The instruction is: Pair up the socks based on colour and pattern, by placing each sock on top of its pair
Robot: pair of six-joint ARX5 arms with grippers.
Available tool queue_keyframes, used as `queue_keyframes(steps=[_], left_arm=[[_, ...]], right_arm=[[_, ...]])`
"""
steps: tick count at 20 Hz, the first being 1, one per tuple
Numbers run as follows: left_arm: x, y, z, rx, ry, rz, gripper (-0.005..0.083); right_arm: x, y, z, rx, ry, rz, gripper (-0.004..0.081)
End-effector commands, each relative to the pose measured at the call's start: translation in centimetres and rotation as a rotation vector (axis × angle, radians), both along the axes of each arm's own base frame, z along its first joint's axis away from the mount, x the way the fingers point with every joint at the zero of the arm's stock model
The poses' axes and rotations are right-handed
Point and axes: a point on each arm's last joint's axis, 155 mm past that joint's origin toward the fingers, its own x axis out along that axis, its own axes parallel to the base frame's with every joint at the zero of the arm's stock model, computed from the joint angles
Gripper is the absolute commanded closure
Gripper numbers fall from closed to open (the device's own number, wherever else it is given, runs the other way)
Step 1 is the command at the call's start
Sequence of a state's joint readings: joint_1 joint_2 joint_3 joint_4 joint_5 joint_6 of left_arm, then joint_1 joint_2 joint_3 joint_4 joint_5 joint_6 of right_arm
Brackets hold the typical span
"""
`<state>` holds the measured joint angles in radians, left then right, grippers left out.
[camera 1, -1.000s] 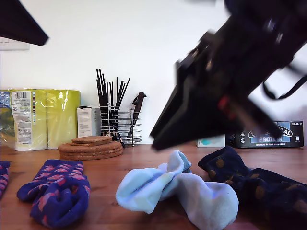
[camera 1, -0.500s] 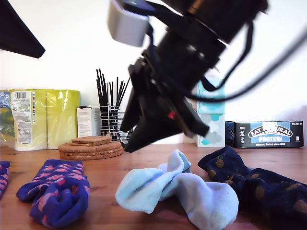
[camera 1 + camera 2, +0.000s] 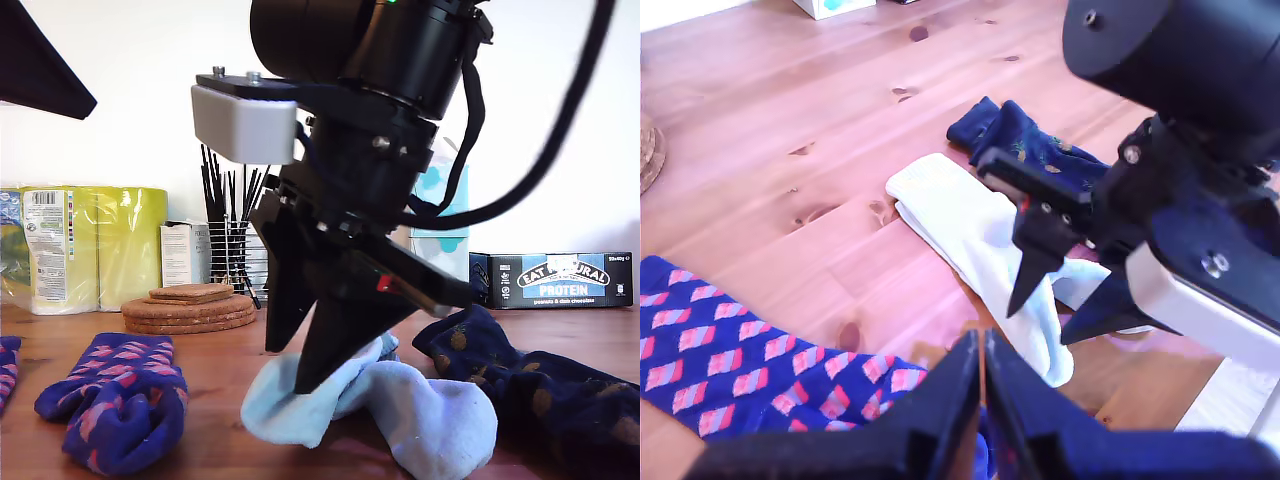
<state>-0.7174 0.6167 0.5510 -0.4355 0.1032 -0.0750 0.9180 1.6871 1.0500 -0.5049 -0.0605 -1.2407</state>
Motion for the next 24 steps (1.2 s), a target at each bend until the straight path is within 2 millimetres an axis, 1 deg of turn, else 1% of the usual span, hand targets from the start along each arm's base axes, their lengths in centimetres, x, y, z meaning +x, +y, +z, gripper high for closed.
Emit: queue_keyframes(steps=[1,6,7,9,12,14,16,21,23,24], left_arm=[[-0.1,0.1,-0.6,0.000,0.006,0.002,0.0793],[-0.1,0.1,-0.6,0.000,0.006,0.002,0.0793],[-0.1,0.1,-0.6,0.000,0.006,0.002,0.0793],[-0.1,0.1,-0.6,0.000,0.006,0.002,0.0793],[-0.1,0.1,-0.6,0.001,0.006,0.003,0.0793],[-0.1,0.1,-0.6,0.000,0.006,0.002,0.0793],[-0.1,0.1,-0.6,0.000,0.006,0.002,0.0793],[-0.1,0.1,-0.6,0.000,0.006,0.002,0.0793],[-0.1,0.1,-0.6,0.000,0.006,0.002,0.0793],[-0.1,0.1,-0.6,0.000,0.006,0.002,0.0793]], right_arm=[[-0.3,0.3,-0.5,-0.011,0.010,0.028,0.0402],[-0.2,0.8,-0.8,0.004,0.011,0.043,0.0470],[-0.2,0.8,-0.9,0.001,0.006,0.057,0.0517],[-0.3,1.2,-1.1,0.007,0.007,0.068,0.0655],[-0.4,1.4,-1.1,0.010,0.006,0.075,0.0786],[-0.5,1.4,-1.0,0.003,0.003,0.090,0.0782],[-0.7,1.2,-0.3,-0.019,0.019,0.092,0.0782],[-1.2,1.1,2.8,-0.068,0.061,0.100,0.0782],[-1.5,0.6,3.5,-0.098,0.078,0.107,0.0782],[-1.9,0.0,3.5,-0.127,0.093,0.107,0.0782]])
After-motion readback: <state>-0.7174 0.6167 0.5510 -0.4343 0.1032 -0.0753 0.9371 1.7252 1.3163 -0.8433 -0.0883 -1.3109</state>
